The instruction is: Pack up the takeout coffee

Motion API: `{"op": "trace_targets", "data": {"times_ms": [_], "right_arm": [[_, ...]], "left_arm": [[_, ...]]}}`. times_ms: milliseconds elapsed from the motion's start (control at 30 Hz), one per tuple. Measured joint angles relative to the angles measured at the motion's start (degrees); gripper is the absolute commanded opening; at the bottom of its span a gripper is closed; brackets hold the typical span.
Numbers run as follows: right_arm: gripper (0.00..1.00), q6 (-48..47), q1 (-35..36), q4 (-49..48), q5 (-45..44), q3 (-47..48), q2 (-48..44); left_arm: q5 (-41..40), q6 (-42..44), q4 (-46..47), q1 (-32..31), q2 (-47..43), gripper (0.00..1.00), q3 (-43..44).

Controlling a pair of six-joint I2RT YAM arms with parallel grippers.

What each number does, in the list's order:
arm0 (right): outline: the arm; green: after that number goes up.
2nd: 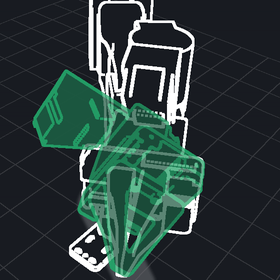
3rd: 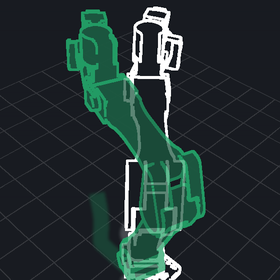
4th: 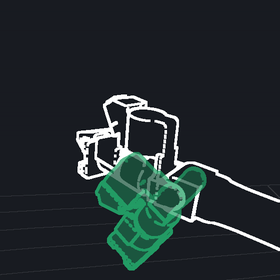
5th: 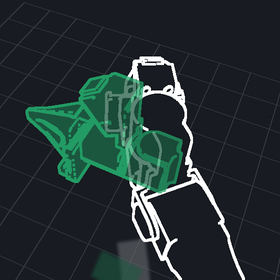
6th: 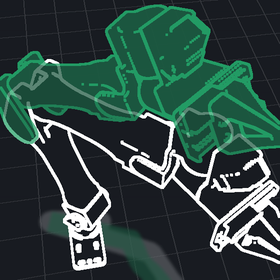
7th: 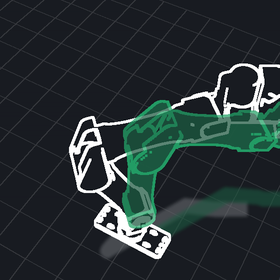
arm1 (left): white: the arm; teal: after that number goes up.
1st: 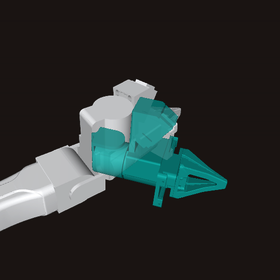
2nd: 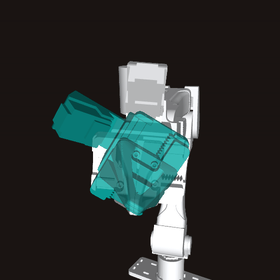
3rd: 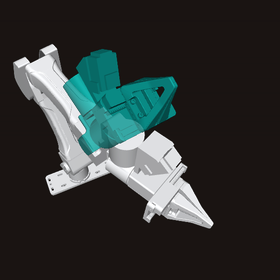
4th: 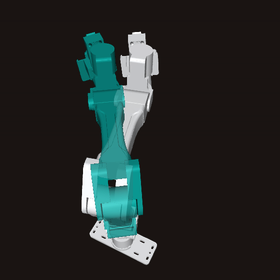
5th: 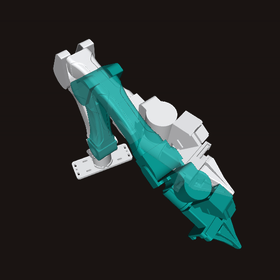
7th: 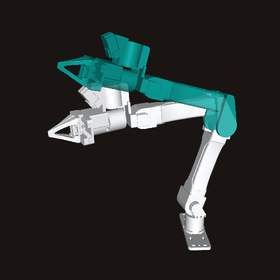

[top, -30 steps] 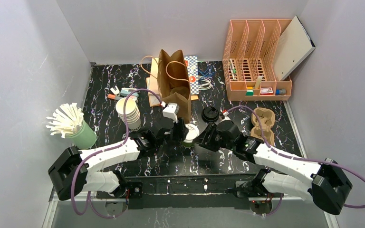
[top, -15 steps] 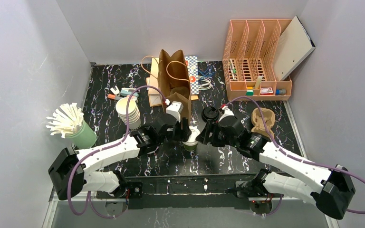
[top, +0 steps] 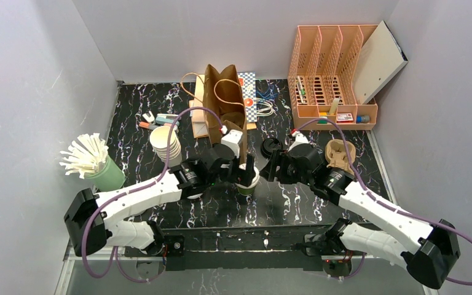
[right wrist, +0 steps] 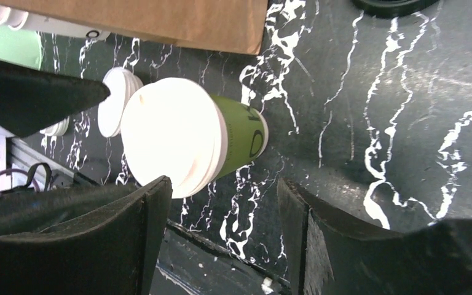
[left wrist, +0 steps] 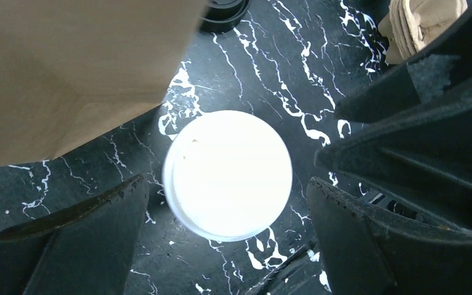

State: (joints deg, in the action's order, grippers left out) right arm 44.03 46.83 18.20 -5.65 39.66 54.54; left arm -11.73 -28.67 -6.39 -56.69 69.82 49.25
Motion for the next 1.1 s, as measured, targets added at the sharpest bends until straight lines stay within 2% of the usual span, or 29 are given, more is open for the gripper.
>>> {"op": "trace_targets", "data": {"times_ms": [133, 300, 400, 533, 800, 1100], "right_arm": [[0.73, -0.33, -1.84, 1.57, -1.38, -0.04, -2.62], [0.73, 0.2, -2.47, 2.12, -5.46, -1.31, -10.4], [0.73, 0.76, -2.51, 3.02, -7.43, -2.34, -14.12], [0.73, 1.11, -2.51, 4.72, -9.42, -2.95, -17.25], [0.73, 1.42, -2.51, 6.1, -10.75, -3.1, -20.04], [0.73, 1.84, -2.51, 7.56, -10.84, -3.15, -20.48]], "left_arm": [[-3.13, 1.16, -2.86, -3.69, 3.72, 0.98, 4.7], [-5.99, 2.95, -5.51, -6.34, 7.98, 0.93, 8.61], [-6.93, 4.15, -7.39, -6.43, 9.29, 0.98, 9.46], [-6.97, 6.73, -10.91, -6.38, 10.88, 0.98, 12.31], [-3.56, 11.8, -16.22, -5.31, 14.86, 0.98, 18.91], [2.45, 13.86, -19.54, -0.83, 17.7, 0.98, 20.61]]}}
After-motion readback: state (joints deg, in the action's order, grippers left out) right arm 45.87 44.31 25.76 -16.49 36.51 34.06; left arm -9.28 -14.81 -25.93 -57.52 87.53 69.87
